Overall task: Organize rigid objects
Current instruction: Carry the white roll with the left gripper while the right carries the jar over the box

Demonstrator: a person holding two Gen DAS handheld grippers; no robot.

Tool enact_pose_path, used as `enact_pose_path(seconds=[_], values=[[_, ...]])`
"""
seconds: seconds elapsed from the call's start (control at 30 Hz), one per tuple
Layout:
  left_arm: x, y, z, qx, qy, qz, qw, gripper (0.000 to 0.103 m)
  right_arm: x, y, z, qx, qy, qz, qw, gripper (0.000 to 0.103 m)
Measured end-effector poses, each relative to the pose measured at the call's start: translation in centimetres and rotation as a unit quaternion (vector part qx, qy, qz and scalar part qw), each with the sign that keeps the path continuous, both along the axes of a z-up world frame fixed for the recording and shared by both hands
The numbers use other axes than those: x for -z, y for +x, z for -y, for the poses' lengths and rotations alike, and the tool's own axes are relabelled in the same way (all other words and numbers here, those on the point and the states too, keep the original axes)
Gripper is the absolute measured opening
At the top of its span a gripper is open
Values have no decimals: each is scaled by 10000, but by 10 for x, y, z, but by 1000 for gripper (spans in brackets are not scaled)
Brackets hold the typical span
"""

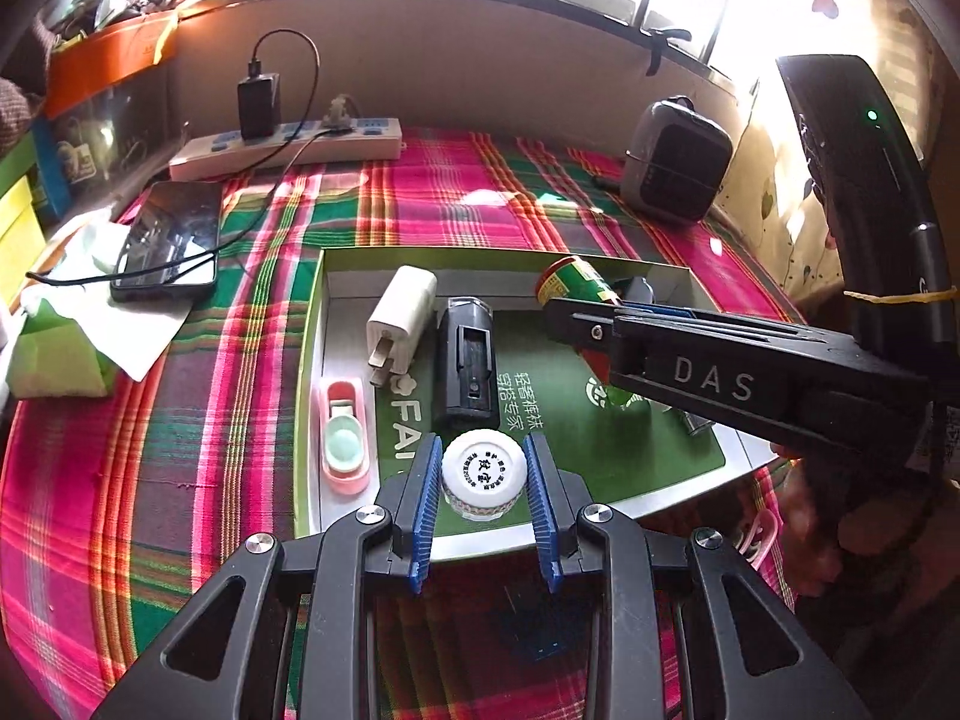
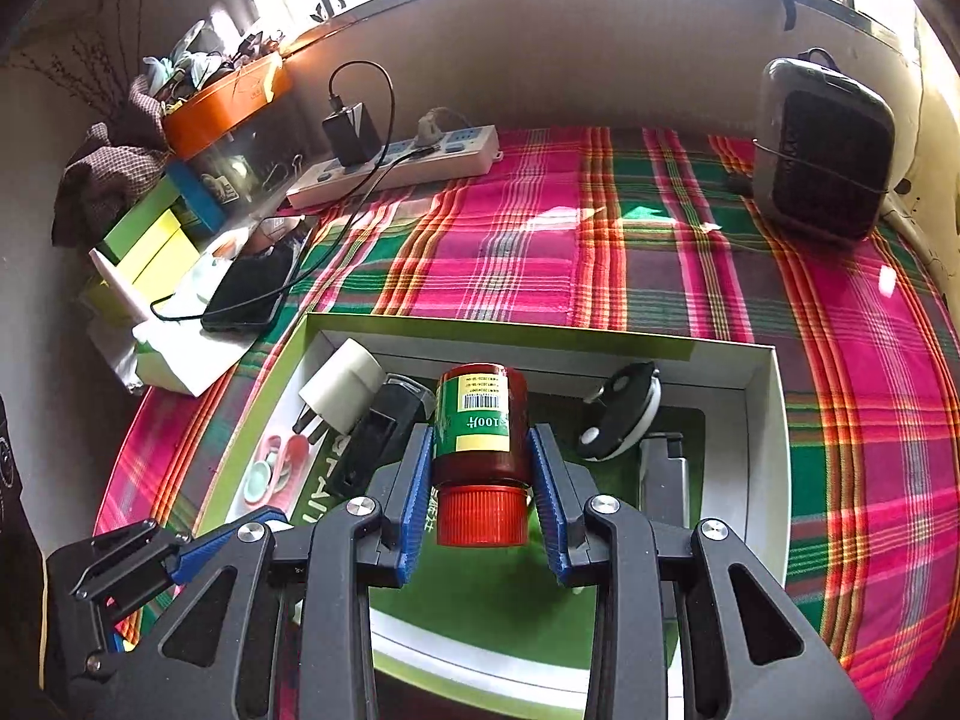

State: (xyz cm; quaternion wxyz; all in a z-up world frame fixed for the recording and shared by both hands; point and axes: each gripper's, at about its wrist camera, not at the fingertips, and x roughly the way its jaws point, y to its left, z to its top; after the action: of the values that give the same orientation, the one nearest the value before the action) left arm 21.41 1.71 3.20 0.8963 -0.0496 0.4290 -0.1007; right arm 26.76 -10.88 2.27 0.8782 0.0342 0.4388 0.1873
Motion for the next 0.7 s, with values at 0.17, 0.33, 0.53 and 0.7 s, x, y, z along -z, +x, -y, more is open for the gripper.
enact_pose_path(seconds=[0.17,0.33,0.53,0.7], values=[[6,5,-1,10,-2,-66,10000,27,7,13,-9,-27,3,-123,9999,33],[9,7,-2,-5,30,-79,10000,27,13,18,-16,-47,-144,-155,9998,33],[12,11,-5,-40,20,-114,9999,27,14,19,-26,-123,-340,-93,9993,33],[13,12,-5,-30,37,-104,9999,27,16,20,-33,-225,-382,-86,9990,34]])
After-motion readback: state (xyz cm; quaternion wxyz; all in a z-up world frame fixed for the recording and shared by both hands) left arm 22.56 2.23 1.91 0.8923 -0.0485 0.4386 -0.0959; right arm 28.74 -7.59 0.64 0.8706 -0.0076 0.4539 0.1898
